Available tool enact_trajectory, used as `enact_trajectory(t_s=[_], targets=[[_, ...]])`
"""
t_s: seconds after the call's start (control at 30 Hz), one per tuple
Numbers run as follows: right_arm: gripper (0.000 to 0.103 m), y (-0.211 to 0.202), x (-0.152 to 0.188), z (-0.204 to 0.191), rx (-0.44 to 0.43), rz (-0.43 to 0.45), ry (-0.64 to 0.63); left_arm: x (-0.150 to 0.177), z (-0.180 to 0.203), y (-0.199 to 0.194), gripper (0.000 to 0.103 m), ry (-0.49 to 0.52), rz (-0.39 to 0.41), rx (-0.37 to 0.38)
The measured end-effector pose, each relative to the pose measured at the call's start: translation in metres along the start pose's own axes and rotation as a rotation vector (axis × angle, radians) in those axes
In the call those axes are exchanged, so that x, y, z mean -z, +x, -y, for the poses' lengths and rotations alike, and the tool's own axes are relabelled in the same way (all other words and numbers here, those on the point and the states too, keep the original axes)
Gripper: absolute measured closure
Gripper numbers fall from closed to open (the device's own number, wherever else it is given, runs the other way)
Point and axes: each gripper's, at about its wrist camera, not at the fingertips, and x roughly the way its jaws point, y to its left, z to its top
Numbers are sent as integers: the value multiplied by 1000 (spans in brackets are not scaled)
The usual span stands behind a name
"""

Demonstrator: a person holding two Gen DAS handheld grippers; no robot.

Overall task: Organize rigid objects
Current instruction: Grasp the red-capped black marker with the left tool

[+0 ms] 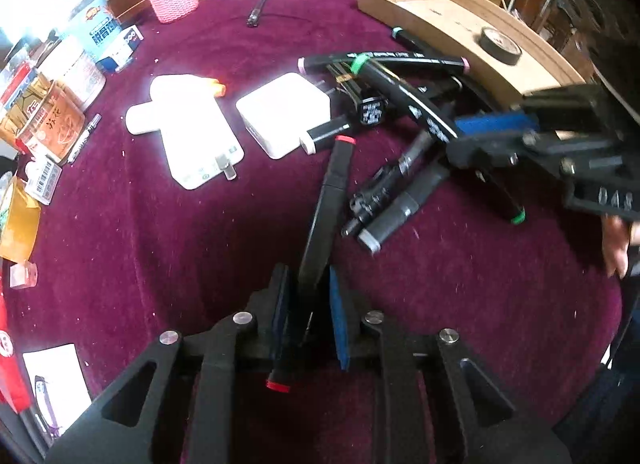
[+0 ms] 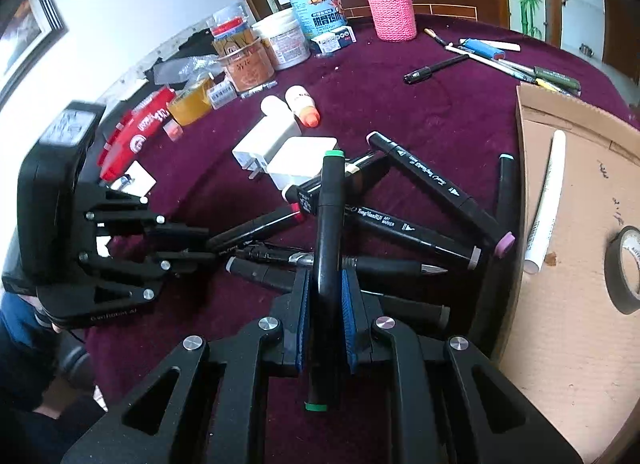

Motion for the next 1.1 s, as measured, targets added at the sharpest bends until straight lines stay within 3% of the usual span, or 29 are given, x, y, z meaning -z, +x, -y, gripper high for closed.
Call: enact_trajectory(t_s=[0.17,0.3,0.53,0.67,0.93,1.0,1.1], targets=[[89,0,1,-4,26,11,-30,4,3,0,82,-31,66,-18],[89,-1,0,-4,29,14,-32,7,11,-1,84,-44,128,-82],[88,1,3,-17,83,21,-104,17,-5,-7,86,-170,143,10],[89,1,3,-19,103,21,-106,17,-9,-13,86,-218,191,43],[89,-16,-1,-5,9,79,-14,9,-13,-45,88,-259,334,65],[89,-19,-2,-1,-11,92,12,5,-14,-47,88,-263,347,86],[89,-19,-1,3,-13,92,32,1,-11,-47,88,-248,332,45]])
